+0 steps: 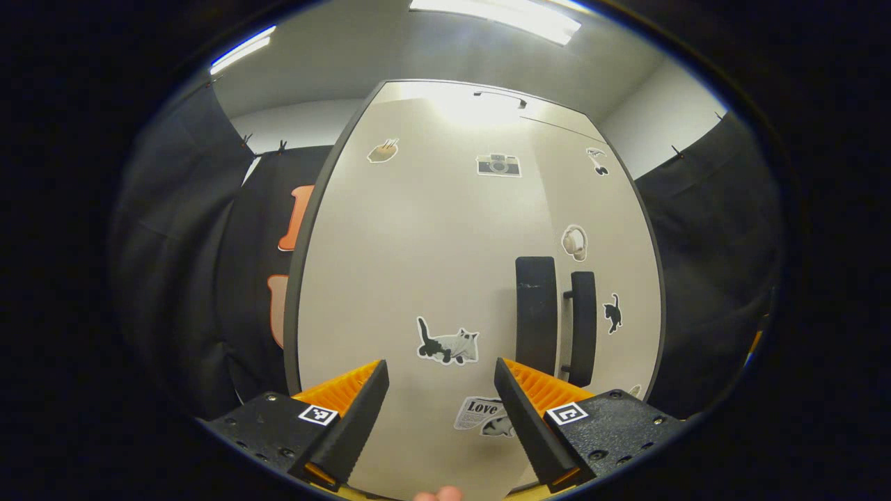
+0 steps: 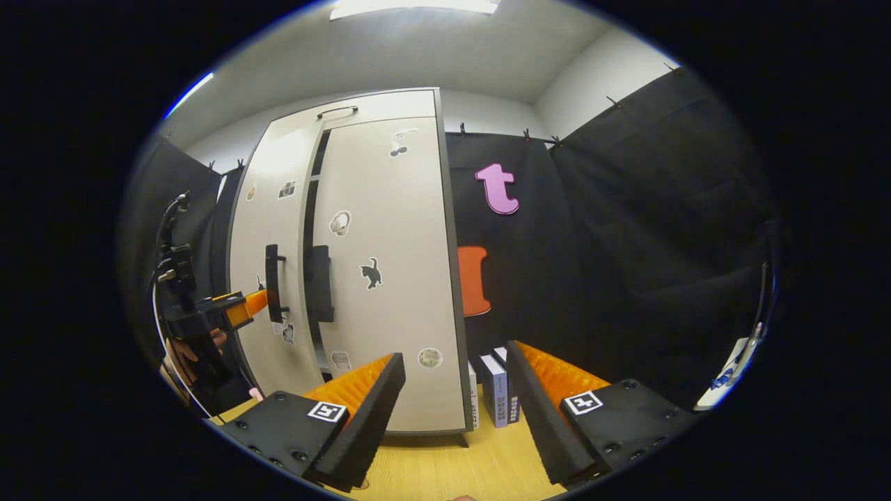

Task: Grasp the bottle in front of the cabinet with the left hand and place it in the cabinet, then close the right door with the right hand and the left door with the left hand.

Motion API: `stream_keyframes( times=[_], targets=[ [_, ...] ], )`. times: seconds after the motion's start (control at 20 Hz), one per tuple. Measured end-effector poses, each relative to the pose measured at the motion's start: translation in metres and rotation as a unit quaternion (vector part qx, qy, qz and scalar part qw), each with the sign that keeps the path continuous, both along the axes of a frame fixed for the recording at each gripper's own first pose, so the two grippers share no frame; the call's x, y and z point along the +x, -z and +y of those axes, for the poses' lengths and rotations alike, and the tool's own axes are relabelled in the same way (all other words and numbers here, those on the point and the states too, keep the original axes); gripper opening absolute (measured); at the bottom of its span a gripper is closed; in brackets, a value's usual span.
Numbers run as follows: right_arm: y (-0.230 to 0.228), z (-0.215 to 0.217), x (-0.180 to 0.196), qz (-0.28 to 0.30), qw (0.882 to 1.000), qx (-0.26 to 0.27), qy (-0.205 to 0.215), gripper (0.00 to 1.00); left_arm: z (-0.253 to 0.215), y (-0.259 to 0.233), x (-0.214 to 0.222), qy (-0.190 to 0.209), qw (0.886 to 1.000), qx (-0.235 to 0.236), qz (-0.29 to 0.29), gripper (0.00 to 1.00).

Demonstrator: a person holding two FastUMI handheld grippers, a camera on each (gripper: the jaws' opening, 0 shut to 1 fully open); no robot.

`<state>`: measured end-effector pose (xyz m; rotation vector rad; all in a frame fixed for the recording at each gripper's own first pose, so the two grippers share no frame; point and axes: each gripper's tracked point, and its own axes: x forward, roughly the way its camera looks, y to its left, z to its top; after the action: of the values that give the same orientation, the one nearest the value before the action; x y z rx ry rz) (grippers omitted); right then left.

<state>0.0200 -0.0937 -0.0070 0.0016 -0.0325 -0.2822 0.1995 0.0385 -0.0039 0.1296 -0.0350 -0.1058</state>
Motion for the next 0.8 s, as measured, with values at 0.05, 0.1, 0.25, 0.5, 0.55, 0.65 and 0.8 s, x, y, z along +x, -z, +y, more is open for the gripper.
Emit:
stream_keyframes(
  times=[0.05,0.1,0.25,0.5,0.55,0.65,0.8],
  targets=[
    [0.001,-0.001,0.0,0.0,1.0,0.0,0.002,0.97,-0.001,0.001,0.002,-0.001,1.0,0.002,0.001,0.94],
    [0.001,-0.003,0.0,0.0,1.0,0.001,0.004,0.97,-0.002,0.003,0.005,-0.002,1.0,0.005,0.001,0.94],
    [0.003,-0.003,-0.002,0.0,1.0,0.007,0.007,0.98,-0.004,0.007,0.011,-0.006,1.0,0.012,0.002,0.94],
    [0.012,-0.002,-0.002,0.006,1.0,0.016,0.01,0.98,-0.005,0.006,0.009,-0.004,1.0,0.013,0.003,0.94],
    [0.015,0.0,-0.001,0.01,1.0,0.019,0.009,0.97,-0.004,0.006,0.009,-0.005,1.0,0.011,0.005,0.94],
    [0.019,0.004,-0.001,0.016,1.0,0.02,0.005,0.98,-0.005,0.005,0.005,0.001,1.0,0.002,0.006,0.94],
    [0.02,0.014,0.002,0.021,1.0,0.011,-0.008,0.98,-0.009,0.0,-0.018,0.011,1.0,-0.011,0.011,0.94]
  ],
)
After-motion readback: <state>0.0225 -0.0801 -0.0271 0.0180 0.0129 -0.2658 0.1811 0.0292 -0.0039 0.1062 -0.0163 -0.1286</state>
